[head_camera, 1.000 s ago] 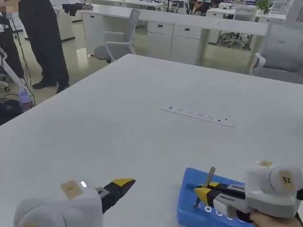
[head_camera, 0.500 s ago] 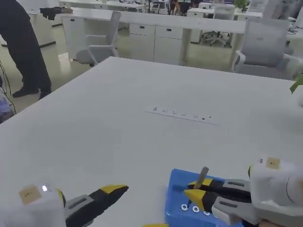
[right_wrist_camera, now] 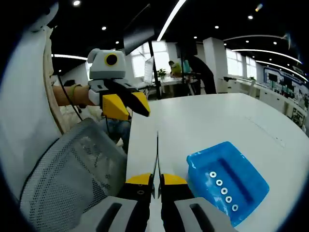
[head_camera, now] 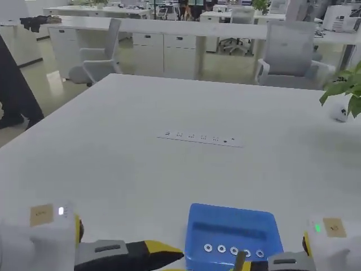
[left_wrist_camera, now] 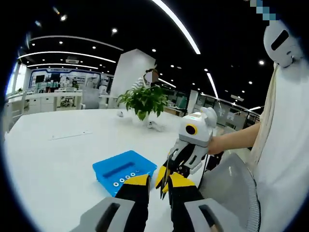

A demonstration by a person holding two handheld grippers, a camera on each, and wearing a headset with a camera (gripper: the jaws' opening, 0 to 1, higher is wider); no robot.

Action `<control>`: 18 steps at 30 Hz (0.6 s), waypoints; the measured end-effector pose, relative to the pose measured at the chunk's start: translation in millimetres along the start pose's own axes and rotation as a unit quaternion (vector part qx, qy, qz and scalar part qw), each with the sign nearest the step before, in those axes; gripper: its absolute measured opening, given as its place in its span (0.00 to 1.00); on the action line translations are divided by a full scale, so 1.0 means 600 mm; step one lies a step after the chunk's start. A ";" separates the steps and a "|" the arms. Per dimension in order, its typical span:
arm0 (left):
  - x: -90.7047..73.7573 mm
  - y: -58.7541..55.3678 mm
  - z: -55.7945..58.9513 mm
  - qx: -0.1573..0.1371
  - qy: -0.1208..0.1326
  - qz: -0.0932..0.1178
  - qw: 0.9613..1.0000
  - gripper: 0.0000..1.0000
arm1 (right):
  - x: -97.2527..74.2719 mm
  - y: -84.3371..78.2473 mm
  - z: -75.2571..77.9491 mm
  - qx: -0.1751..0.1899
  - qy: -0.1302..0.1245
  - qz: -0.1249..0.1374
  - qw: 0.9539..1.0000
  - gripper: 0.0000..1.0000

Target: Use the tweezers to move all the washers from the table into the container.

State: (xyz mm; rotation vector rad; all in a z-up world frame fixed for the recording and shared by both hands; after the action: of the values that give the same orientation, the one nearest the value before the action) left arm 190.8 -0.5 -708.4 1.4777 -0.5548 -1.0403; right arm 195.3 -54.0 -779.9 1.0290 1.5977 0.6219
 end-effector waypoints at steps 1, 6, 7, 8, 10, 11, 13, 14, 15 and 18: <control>0.007 -0.001 0.010 0.007 -0.021 -0.007 1.000 0.12 | 0.001 -0.005 -0.006 -0.003 0.005 -0.008 1.000 0.03; 0.032 -0.012 0.044 0.017 -0.096 -0.040 0.994 0.11 | 0.010 -0.031 -0.027 -0.038 0.014 -0.049 0.998 0.03; 0.035 -0.018 0.048 0.025 -0.103 -0.053 0.993 0.11 | 0.012 -0.035 -0.029 -0.041 0.016 -0.054 0.998 0.03; 0.038 -0.026 0.057 0.038 -0.118 -0.073 0.990 0.10 | 0.013 -0.037 -0.030 -0.043 0.016 -0.056 0.997 0.03; 0.044 -0.034 0.061 0.056 -0.123 -0.093 0.986 0.08 | 0.013 -0.041 -0.031 -0.049 0.017 -0.063 0.997 0.03; 0.048 -0.035 0.064 0.060 -0.125 -0.096 0.986 0.08 | 0.012 -0.044 -0.031 -0.054 0.016 -0.069 0.996 0.03; 0.054 -0.033 0.067 0.063 -0.125 -0.095 0.986 0.08 | 0.011 -0.049 -0.032 -0.067 0.015 -0.082 0.994 0.03; 0.055 -0.032 0.068 0.065 -0.126 -0.094 0.985 0.08 | 0.011 -0.050 -0.032 -0.072 0.016 -0.088 0.993 0.03; 0.057 -0.031 0.069 0.067 -0.127 -0.093 0.985 0.07 | 0.011 -0.053 -0.033 -0.082 0.016 -0.094 0.992 0.03; 0.059 -0.034 0.070 0.099 -0.129 -0.100 0.982 0.04 | 0.011 -0.059 -0.034 -0.100 0.016 -0.114 0.988 0.03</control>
State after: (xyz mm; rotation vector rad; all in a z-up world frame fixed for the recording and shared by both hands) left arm 168.2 -47.5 -734.5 1.6064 -0.7210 -1.3803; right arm 164.7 -63.2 -806.7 0.6813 1.6157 0.6290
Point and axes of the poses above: the centre of the closed fingertips' face, and the gripper's own axes: x roughly forward along the fingers, z roughly to its right, y roughly out of its top, the point moved 2 cm from there along -x, roughly backward along the fingers, and after that the axes turned 9 degrees about x, right-handed, at the moved point
